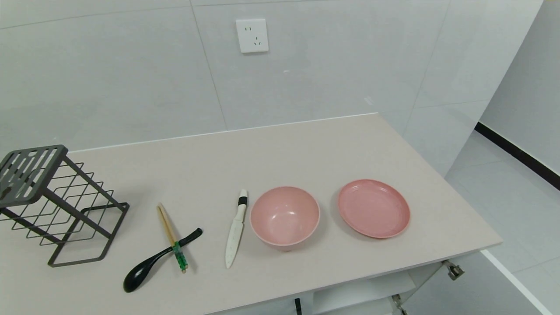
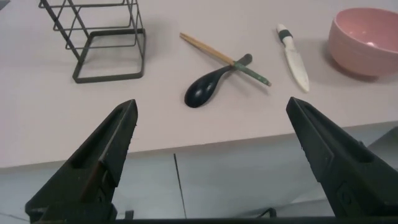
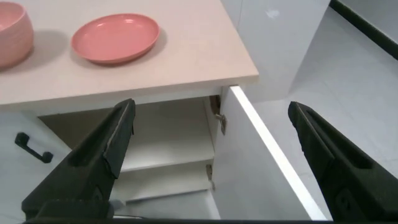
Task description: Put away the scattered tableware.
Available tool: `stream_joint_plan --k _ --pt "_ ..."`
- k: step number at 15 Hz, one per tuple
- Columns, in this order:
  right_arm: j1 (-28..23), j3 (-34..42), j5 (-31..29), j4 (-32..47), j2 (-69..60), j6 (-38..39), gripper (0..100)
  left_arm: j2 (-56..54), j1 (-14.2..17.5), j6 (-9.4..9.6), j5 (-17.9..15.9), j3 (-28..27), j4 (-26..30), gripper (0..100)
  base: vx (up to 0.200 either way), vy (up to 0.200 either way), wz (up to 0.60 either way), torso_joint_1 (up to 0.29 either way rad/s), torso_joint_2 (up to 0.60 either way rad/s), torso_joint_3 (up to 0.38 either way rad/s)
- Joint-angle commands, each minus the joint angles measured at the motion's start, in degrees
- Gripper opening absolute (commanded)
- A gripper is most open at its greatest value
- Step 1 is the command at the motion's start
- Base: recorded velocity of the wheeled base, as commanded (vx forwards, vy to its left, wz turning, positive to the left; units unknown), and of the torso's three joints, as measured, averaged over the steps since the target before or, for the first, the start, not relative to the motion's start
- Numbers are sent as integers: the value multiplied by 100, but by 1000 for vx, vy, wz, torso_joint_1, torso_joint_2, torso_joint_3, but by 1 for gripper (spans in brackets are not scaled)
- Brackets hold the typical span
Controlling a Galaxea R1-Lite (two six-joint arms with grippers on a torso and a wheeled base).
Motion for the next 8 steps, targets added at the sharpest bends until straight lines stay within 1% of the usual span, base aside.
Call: stream_joint_plan --k 1,3,8 --pt "0 0 3 -2 0 -3 100 7 -7 -10 6 0 3 100 0 0 0 0 0 0" --pt "0 0 30 -2 0 -21 100 7 -7 -10 14 0 3 100 200 0 0 -19 -22 9" --pt "0 0 12 -2 0 5 100 7 -7 -1 6 0 3 100 0 0 0 0 0 0"
